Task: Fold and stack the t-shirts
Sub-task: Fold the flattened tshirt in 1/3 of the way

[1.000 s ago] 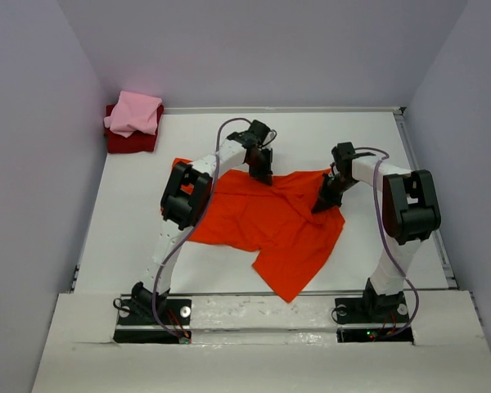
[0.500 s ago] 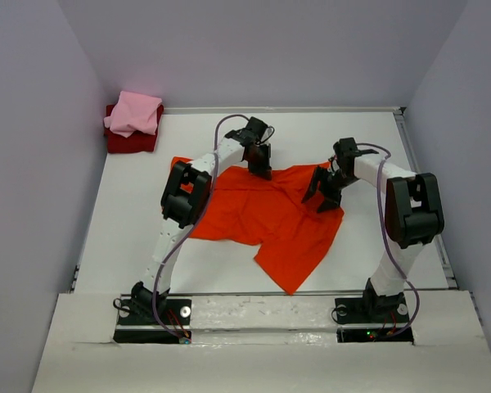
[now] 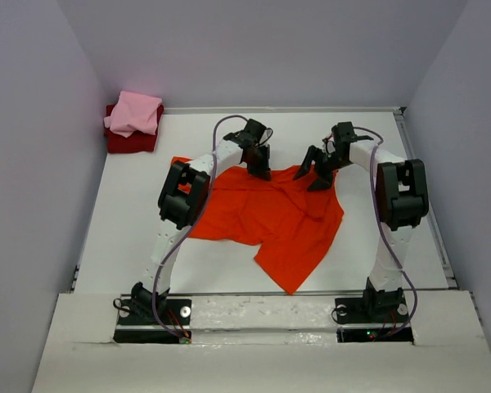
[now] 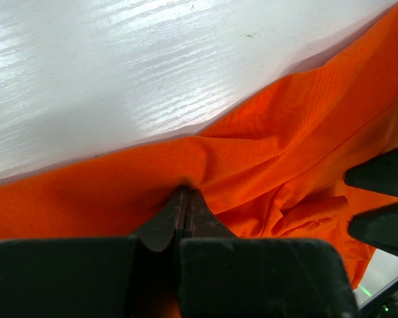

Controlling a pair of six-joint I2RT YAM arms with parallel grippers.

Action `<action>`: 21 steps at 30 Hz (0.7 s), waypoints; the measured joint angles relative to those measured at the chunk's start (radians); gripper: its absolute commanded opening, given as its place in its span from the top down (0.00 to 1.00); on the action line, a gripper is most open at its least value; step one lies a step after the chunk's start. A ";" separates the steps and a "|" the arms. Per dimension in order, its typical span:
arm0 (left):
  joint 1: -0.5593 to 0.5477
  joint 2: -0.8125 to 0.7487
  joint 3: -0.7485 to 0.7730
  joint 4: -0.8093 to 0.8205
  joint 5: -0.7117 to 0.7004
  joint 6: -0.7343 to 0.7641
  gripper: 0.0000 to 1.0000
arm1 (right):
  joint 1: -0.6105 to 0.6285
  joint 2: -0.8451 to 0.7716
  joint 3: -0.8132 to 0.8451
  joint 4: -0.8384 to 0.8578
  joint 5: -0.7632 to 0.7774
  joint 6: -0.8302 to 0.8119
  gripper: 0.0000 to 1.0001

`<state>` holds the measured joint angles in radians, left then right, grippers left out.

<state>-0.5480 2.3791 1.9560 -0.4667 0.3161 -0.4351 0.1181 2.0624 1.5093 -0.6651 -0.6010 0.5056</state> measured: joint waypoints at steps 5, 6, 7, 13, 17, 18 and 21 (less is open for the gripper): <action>0.000 0.000 0.001 -0.002 0.000 0.001 0.98 | 0.000 0.051 0.001 0.011 -0.027 -0.018 0.48; 0.000 0.000 0.001 -0.003 0.000 0.002 0.98 | 0.000 0.054 0.001 0.016 -0.034 -0.019 0.82; 0.000 0.000 0.003 -0.006 0.000 0.002 0.98 | 0.000 0.056 0.001 0.021 -0.039 -0.022 0.93; 0.000 0.000 0.021 -0.050 -0.011 0.013 0.98 | 0.000 0.060 0.001 0.058 -0.072 -0.008 1.00; 0.000 0.002 0.031 -0.076 -0.018 0.017 0.98 | 0.005 0.060 -0.009 0.076 -0.085 0.001 1.00; 0.000 0.003 0.035 -0.081 -0.019 0.018 0.98 | 0.006 0.058 -0.021 0.083 -0.088 0.005 1.00; 0.000 0.007 0.043 -0.090 -0.021 0.019 0.98 | 0.013 0.054 -0.065 0.090 -0.090 0.013 1.00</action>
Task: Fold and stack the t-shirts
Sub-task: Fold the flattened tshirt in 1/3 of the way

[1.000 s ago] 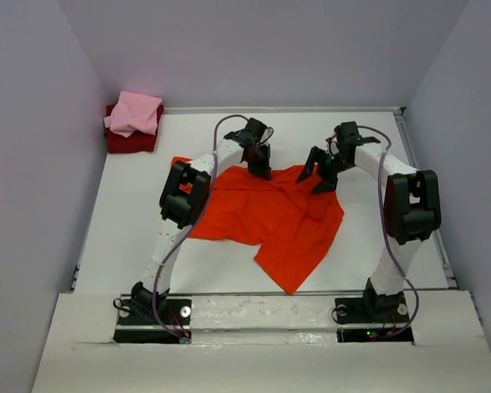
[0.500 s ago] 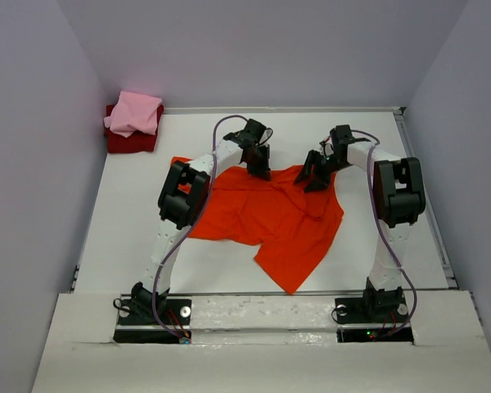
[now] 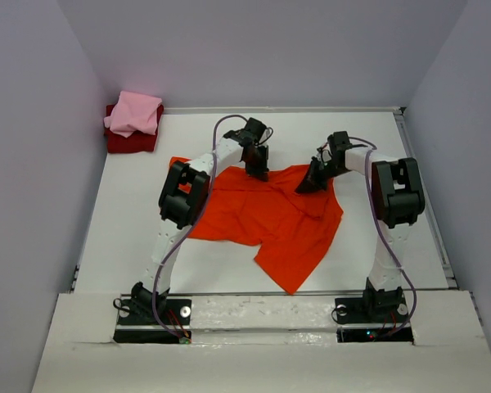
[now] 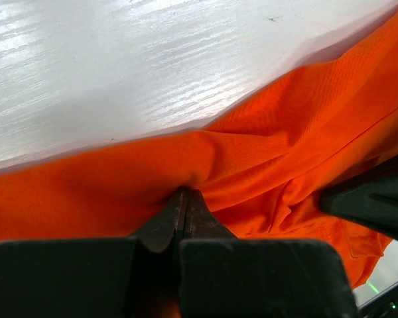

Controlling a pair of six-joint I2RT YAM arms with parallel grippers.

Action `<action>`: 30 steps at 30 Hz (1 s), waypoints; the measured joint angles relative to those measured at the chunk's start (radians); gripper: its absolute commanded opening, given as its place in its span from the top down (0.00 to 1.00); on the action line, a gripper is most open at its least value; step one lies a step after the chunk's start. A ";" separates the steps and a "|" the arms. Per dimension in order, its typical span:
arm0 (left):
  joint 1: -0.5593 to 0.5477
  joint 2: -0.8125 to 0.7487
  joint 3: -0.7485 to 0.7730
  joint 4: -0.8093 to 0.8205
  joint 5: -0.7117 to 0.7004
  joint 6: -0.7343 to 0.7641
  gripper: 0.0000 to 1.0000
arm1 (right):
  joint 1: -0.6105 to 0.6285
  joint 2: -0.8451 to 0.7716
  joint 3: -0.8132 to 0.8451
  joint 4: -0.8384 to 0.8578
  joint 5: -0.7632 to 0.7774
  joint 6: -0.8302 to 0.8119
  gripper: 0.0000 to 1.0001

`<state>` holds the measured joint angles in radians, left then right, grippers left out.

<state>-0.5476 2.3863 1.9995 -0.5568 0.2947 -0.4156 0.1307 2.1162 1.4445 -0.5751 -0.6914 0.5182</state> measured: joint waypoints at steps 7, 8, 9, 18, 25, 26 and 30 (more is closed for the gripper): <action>0.000 0.005 0.012 -0.011 0.000 0.000 0.98 | 0.021 -0.063 -0.115 0.002 -0.001 0.003 1.00; 0.000 0.005 0.012 -0.011 0.000 0.000 0.98 | 0.023 -0.072 -0.124 0.000 -0.001 0.004 1.00; 0.001 0.006 0.013 -0.012 0.000 0.000 0.98 | 0.029 -0.089 -0.139 0.000 -0.001 0.003 1.00; 0.006 0.015 0.031 -0.028 0.000 0.000 0.98 | 0.082 -0.208 -0.218 -0.001 -0.040 0.043 0.95; 0.007 0.019 0.039 -0.032 0.000 0.000 0.98 | 0.093 -0.233 -0.172 -0.045 -0.021 0.023 0.26; 0.007 0.019 0.039 -0.032 0.000 0.000 0.98 | 0.093 -0.226 -0.153 -0.053 -0.019 0.019 0.25; 0.007 0.019 0.039 -0.032 0.000 0.000 0.98 | 0.093 -0.190 -0.086 -0.056 -0.004 0.013 0.25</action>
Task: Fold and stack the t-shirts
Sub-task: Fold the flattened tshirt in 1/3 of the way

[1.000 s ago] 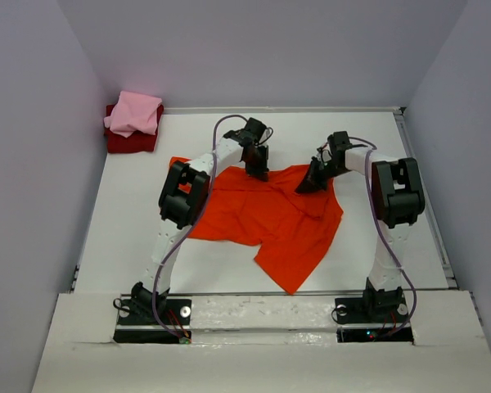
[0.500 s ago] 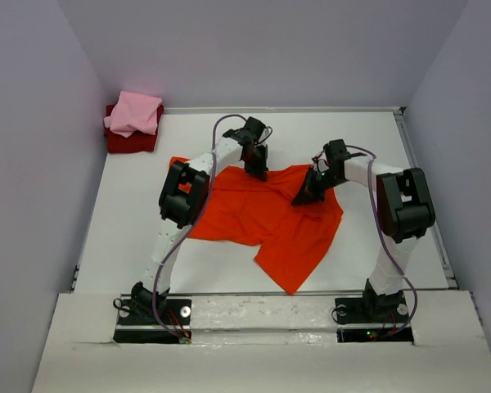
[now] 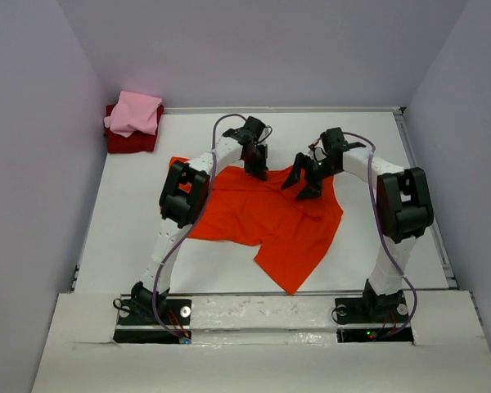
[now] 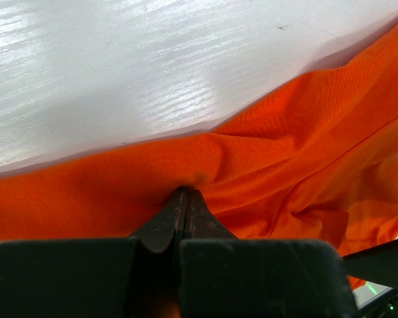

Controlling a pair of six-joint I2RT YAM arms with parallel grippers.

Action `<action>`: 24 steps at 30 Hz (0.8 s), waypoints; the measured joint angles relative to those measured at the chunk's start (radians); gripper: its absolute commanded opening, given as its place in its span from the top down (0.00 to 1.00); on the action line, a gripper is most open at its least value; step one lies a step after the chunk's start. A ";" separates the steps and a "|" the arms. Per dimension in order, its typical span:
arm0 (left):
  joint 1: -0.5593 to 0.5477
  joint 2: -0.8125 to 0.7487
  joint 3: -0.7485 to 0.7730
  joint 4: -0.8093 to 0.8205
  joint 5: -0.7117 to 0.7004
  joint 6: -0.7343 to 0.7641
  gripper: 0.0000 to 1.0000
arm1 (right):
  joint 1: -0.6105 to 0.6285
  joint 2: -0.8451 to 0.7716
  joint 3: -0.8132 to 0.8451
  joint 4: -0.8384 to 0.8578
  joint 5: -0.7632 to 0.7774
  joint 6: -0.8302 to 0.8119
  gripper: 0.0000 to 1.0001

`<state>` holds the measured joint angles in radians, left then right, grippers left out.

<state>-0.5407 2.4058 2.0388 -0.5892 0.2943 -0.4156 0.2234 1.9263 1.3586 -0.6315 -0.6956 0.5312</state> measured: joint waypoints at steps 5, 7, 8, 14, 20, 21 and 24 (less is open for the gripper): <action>0.003 0.000 0.000 0.000 0.001 0.001 0.98 | 0.000 0.051 0.061 -0.036 0.026 0.005 0.26; 0.005 0.000 0.000 0.000 0.001 0.001 0.98 | 0.000 0.076 0.089 -0.053 0.039 0.002 0.26; 0.005 0.000 0.000 -0.001 0.001 0.001 0.98 | 0.001 0.088 0.106 -0.068 0.054 -0.005 0.27; 0.006 0.000 0.000 -0.002 0.001 0.001 0.98 | 0.016 0.091 0.175 -0.146 0.207 -0.150 0.32; 0.006 0.000 0.000 -0.002 0.002 0.003 0.98 | 0.063 0.011 0.166 -0.148 0.376 -0.349 0.17; 0.007 0.000 0.000 -0.002 0.003 0.003 0.98 | 0.071 -0.006 0.165 -0.145 0.383 -0.380 0.05; 0.011 -0.004 -0.013 0.009 0.011 0.002 0.98 | 0.091 -0.022 0.166 -0.135 0.381 -0.479 0.04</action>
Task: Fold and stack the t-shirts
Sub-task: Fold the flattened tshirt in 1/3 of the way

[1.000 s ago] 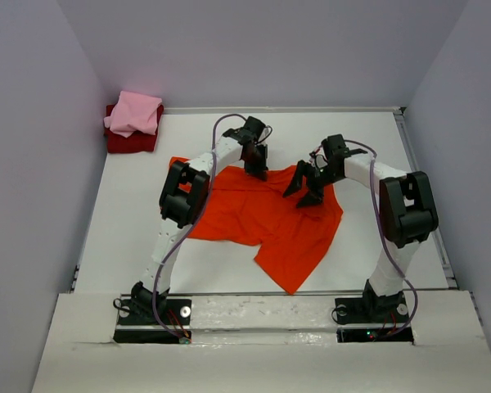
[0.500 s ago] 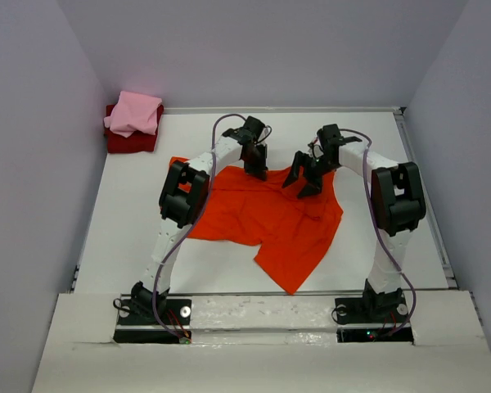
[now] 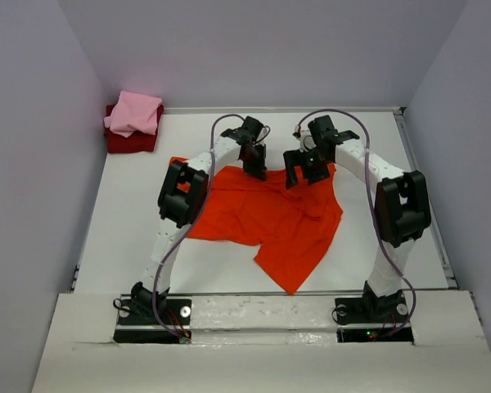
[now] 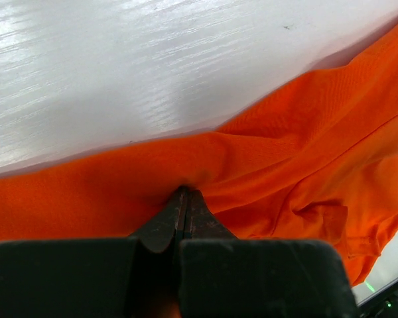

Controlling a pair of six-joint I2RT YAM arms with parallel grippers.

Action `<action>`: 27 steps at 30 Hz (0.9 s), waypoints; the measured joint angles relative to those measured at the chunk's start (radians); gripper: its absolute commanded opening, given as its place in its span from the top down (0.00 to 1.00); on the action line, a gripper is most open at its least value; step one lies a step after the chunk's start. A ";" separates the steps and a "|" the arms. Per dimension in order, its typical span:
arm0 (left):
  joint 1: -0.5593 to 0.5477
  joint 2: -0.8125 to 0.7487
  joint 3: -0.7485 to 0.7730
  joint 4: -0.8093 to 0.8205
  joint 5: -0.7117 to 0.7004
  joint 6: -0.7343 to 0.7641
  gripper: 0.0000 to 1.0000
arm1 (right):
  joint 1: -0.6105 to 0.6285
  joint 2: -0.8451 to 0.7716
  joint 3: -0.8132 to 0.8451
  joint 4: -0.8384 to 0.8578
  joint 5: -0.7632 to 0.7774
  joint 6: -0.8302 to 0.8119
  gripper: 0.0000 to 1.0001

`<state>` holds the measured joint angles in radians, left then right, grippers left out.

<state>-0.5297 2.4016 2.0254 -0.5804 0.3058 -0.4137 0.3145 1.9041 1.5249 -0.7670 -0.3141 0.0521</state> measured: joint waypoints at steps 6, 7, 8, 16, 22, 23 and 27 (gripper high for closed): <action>0.015 -0.057 -0.098 0.030 0.000 -0.005 0.97 | 0.042 0.038 0.026 -0.010 0.004 -0.148 0.07; 0.019 -0.068 -0.118 0.036 0.001 -0.006 0.97 | 0.047 0.039 0.027 -0.011 0.007 -0.163 0.07; 0.022 -0.080 -0.138 0.042 0.000 -0.007 0.97 | 0.058 0.039 0.030 -0.014 0.014 -0.192 0.07; 0.035 -0.115 -0.202 0.070 0.012 -0.005 0.97 | 0.119 0.067 0.110 -0.072 0.066 -0.296 0.19; 0.043 -0.115 -0.195 0.060 0.018 0.018 0.97 | 0.140 0.074 0.124 -0.100 0.133 -0.301 0.28; 0.044 -0.115 -0.192 0.055 0.018 0.021 0.97 | 0.143 0.075 0.123 -0.102 0.139 -0.301 0.28; 0.057 -0.112 -0.158 0.031 0.017 0.039 0.97 | 0.152 0.091 0.121 -0.114 0.162 -0.300 0.30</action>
<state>-0.4725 2.2898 1.8675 -0.5491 0.3229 -0.3744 0.4664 1.9949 1.6459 -0.8814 -0.1520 -0.2478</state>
